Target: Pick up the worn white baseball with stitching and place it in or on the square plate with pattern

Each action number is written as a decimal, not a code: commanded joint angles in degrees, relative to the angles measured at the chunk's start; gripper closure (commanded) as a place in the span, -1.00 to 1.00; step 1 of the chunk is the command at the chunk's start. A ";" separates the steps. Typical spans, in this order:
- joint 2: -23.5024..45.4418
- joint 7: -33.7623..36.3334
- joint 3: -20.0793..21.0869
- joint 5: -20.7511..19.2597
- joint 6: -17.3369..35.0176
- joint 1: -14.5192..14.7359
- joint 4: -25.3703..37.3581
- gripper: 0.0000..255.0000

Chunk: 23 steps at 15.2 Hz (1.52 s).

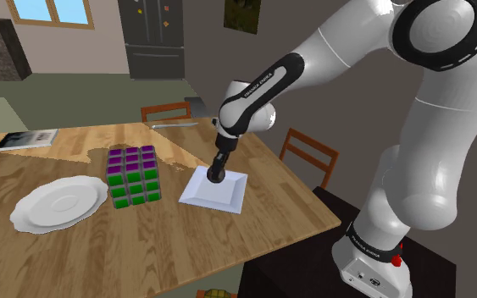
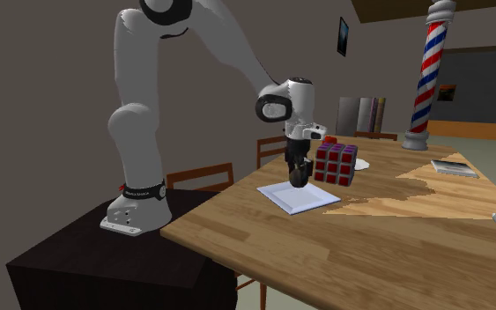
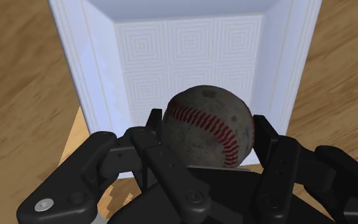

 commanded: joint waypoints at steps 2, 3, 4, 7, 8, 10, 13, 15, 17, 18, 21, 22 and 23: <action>1.93 -1.40 0.39 1.57 2.15 -0.06 -0.31 1.00; 2.63 -1.90 0.55 2.11 2.82 -0.11 -0.33 1.00; 3.31 -2.40 0.71 2.65 3.47 -0.17 -0.34 1.00; 3.31 -2.40 0.72 2.65 3.47 -0.18 -0.34 1.00; 3.31 -2.40 0.72 2.65 3.47 -0.18 -0.34 1.00; 3.31 -2.40 0.72 2.65 3.47 -0.18 -0.34 1.00; 3.32 -2.40 0.72 2.65 3.47 -0.18 -0.34 -1.00; 3.31 -2.40 0.72 2.65 3.47 -0.19 -0.34 -1.00; 3.31 -2.40 0.72 2.65 3.47 -0.19 -0.34 -1.00; 3.31 -2.40 0.72 2.65 3.47 -0.19 -0.34 -1.00; -2.16 0.19 -0.66 -1.04 -1.58 -0.31 -0.58 -1.00; -3.51 0.79 -0.92 -1.92 -2.96 -0.43 -0.50 -1.00; -3.51 0.80 -0.89 -1.92 -2.96 -0.45 -0.50 -1.00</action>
